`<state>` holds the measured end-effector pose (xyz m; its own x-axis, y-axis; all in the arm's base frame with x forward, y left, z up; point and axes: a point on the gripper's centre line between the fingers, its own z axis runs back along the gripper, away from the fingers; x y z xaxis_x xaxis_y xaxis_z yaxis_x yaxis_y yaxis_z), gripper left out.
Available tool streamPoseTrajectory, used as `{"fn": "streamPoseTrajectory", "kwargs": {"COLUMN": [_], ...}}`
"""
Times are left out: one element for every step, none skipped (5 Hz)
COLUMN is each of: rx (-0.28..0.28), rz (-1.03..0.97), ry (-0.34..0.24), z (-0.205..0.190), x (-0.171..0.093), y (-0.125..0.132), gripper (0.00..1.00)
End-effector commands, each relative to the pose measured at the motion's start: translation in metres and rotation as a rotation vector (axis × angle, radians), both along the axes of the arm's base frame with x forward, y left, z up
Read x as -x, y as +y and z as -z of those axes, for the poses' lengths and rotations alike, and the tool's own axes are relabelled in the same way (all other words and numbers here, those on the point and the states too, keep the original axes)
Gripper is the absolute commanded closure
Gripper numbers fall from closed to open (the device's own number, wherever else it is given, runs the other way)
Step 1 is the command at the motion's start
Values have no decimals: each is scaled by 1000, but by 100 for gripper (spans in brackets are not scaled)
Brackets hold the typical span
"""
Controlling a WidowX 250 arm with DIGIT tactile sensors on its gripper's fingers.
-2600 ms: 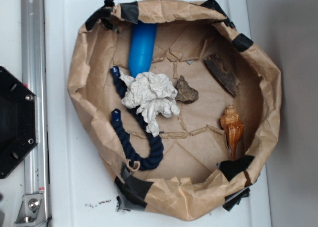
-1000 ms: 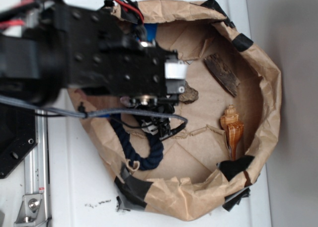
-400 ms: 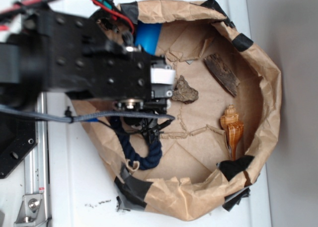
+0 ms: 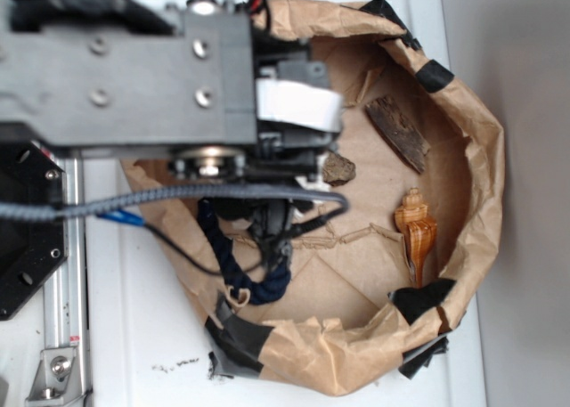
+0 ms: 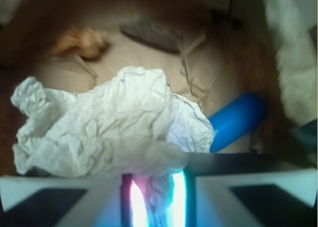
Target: Grab the white paper.
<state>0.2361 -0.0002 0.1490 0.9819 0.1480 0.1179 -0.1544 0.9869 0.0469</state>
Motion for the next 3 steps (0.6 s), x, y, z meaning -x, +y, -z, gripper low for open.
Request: {"fn": "streamPoseTrajectory", "kwargs": {"rx": [-69, -66, -102], "rz": [130, 144, 169], "ry": [-40, -46, 20], "z": [-41, -37, -27], "x": [-11, -13, -15], "y": [3, 5, 6], "gripper": [100, 100, 100]}}
